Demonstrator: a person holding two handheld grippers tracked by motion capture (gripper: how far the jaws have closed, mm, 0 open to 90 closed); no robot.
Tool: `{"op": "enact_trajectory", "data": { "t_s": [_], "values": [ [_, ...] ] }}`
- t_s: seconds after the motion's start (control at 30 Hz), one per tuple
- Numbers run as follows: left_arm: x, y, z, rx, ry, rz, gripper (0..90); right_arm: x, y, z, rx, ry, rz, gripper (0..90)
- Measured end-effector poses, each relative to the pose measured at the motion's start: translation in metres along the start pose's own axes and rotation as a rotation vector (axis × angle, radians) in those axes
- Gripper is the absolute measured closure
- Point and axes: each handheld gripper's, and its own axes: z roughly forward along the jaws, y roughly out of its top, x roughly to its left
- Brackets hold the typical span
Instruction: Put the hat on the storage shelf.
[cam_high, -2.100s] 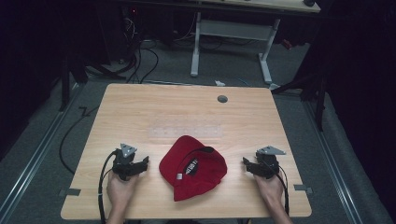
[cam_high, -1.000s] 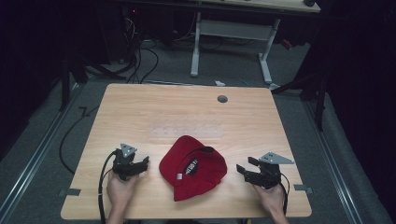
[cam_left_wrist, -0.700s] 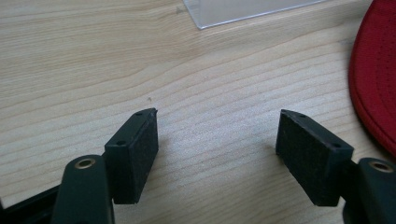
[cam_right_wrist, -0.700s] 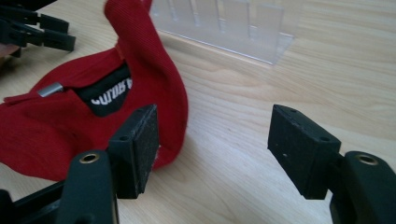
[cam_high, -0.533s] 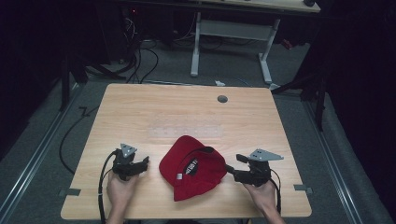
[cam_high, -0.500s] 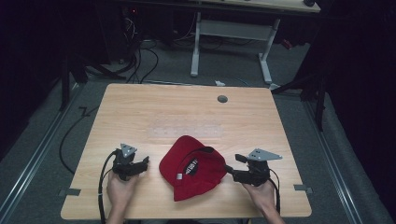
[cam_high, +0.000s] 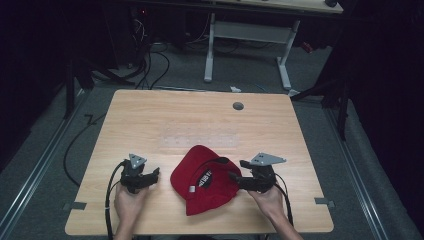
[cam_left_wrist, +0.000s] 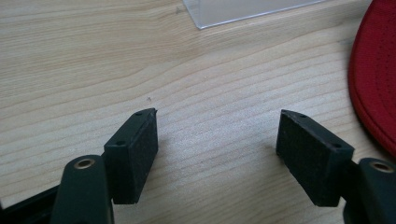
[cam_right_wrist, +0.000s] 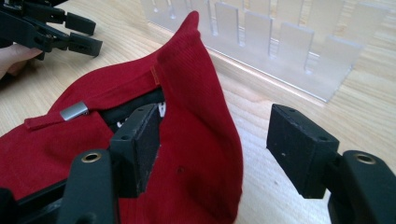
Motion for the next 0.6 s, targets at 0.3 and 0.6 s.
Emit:
{"op": "enact_trajectory", "data": {
  "t_s": [0.3,0.6],
  "values": [
    [0.000,0.000,0.000,-0.001,0.000,-0.001,29.7,0.003,0.010,0.016,0.011,0.032,-0.028,34.9],
    [0.000,0.000,0.000,-0.001,0.000,-0.001,29.7,0.003,0.016,0.031,0.026,0.049,-0.033,38.2]
  ]
}}
